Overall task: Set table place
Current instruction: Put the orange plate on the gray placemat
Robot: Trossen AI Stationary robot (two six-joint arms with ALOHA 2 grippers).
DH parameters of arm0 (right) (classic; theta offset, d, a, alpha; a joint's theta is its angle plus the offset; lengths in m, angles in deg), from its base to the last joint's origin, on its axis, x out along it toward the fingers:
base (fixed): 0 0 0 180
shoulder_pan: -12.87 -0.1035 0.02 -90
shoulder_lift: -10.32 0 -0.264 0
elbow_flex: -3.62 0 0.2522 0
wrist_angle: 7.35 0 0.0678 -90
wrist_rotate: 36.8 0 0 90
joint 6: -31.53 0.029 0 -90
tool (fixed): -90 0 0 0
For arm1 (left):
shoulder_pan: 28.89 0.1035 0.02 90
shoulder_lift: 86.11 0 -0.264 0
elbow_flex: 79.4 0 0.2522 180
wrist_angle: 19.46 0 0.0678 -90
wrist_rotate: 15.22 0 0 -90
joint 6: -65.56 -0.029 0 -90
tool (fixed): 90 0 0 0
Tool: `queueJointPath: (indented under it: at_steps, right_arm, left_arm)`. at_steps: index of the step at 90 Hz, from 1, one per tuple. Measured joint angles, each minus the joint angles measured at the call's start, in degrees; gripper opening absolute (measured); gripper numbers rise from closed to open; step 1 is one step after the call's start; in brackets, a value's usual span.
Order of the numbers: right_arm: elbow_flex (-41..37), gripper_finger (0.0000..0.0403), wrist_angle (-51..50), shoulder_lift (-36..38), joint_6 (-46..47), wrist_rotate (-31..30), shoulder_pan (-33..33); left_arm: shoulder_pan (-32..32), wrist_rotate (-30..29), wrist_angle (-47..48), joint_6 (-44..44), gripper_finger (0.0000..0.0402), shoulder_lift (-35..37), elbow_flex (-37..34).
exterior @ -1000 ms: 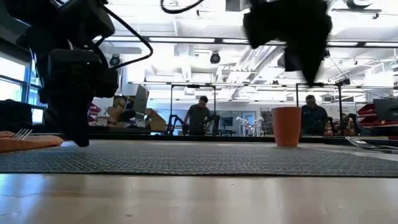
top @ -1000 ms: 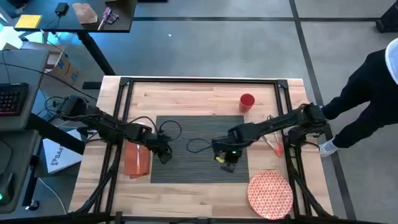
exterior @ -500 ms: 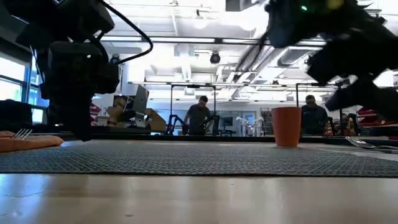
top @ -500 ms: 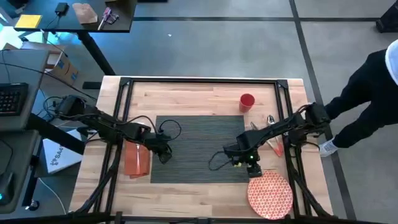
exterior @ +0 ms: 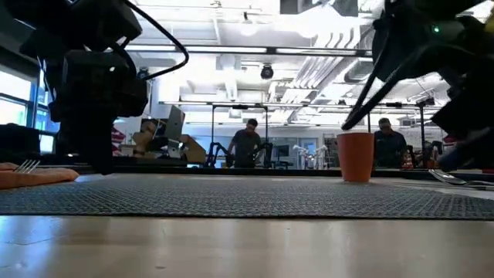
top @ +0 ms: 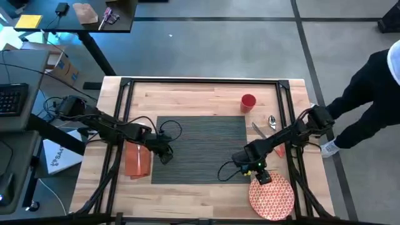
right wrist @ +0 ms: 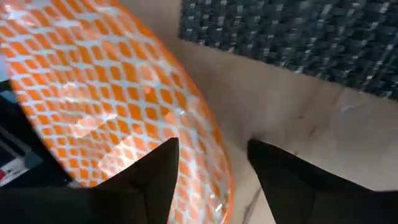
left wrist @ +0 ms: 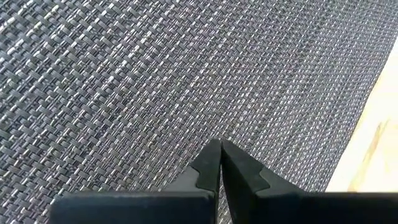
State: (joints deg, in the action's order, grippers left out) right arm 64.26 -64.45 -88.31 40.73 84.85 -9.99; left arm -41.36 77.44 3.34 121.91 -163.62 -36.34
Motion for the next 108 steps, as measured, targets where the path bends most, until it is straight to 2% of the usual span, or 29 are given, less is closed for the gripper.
queueJointPath:
  at_steps: [8,22,30,35,53,75,86,108]
  right_arm:
    - [-0.63,0.0154,0.53,0.06,1.15,-0.69,-0.56]
    - [-0.77,0.0079,1.19,-0.05,0.82,0.55,-1.35]
    - [-0.84,0.0029,1.25,-0.07,0.20,2.73,-1.24]
    - [-0.88,0.0015,1.56,-0.18,0.24,5.20,-1.15]
    - [-0.95,0.0004,1.38,-0.31,0.78,10.34,-0.54]
    - [-0.99,0.0001,4.34,-0.11,2.48,18.55,3.47]
    - [-0.99,0.0002,10.20,1.85,6.51,21.39,6.26]
    - [-0.99,0.0001,27.40,7.16,18.85,21.20,11.05]
  left_arm:
    - [0.00,-0.01,0.02,0.44,0.0000,0.00,0.02]
    - [0.00,0.02,0.07,0.59,0.0000,0.00,0.04]
    - [0.00,-0.02,0.07,0.62,0.0000,0.00,0.04]
    - [0.00,-0.04,0.04,0.62,0.0000,0.00,0.04]
    - [0.02,-0.16,0.07,0.57,0.0000,0.00,0.04]
    - [0.00,0.02,0.07,0.54,0.0000,0.00,0.04]
    - [0.00,0.97,0.09,0.51,0.0000,0.00,0.04]
    - [0.00,1.29,0.09,0.42,0.0000,0.00,0.04]
